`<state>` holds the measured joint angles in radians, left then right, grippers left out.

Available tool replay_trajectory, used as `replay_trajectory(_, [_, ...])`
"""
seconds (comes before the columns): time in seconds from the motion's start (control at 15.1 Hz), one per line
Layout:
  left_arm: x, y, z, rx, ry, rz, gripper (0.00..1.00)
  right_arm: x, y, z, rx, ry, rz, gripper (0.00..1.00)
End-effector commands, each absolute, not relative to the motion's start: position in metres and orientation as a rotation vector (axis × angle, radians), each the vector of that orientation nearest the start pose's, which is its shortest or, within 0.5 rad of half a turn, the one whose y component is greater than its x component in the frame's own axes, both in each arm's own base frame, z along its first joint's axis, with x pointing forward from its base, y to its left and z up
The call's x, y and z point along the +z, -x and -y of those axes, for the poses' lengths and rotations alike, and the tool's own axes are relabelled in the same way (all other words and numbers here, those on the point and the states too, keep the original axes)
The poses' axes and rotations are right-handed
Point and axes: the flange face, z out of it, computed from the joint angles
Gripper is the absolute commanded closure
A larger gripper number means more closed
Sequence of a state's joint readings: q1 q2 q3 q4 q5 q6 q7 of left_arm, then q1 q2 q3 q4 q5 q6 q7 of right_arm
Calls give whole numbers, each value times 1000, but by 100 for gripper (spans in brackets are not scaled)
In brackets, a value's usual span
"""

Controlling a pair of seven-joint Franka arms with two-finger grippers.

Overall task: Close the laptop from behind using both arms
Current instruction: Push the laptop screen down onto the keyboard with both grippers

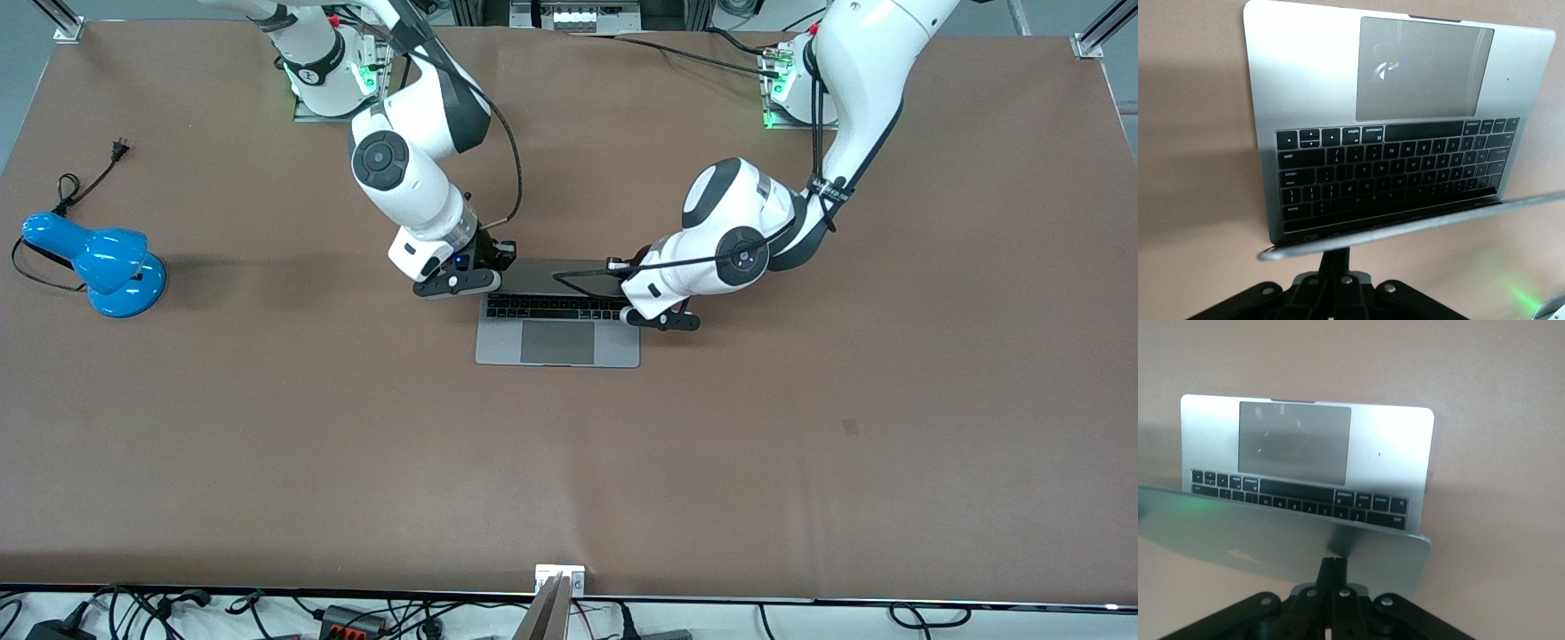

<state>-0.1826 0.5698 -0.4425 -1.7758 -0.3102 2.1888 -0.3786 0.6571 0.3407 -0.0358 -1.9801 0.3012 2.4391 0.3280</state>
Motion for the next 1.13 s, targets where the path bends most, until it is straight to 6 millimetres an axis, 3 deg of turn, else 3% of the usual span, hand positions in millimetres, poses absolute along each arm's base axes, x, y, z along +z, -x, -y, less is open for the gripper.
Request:
replay_trajectory(0.0, [247, -548, 374, 576, 3450, -20, 100, 292, -523, -371, -76, 2912, 125, 100])
replay_trajectory(0.27, [226, -555, 375, 596, 3432, 0, 100, 269, -531, -371, -133, 2909, 107, 100])
replay_trajectory(0.46, [222, -563, 375, 579, 3433, -8, 100, 248, -535, -370, -165, 2913, 96, 100])
replay_trajectory(0.93, [189, -560, 379, 568, 3428, -14, 100, 202, -535, -371, -232, 2917, 90, 100])
replay_trajectory(1.06, [179, -558, 384, 545, 3437, -19, 100, 198, -534, -372, -242, 2916, 93, 100])
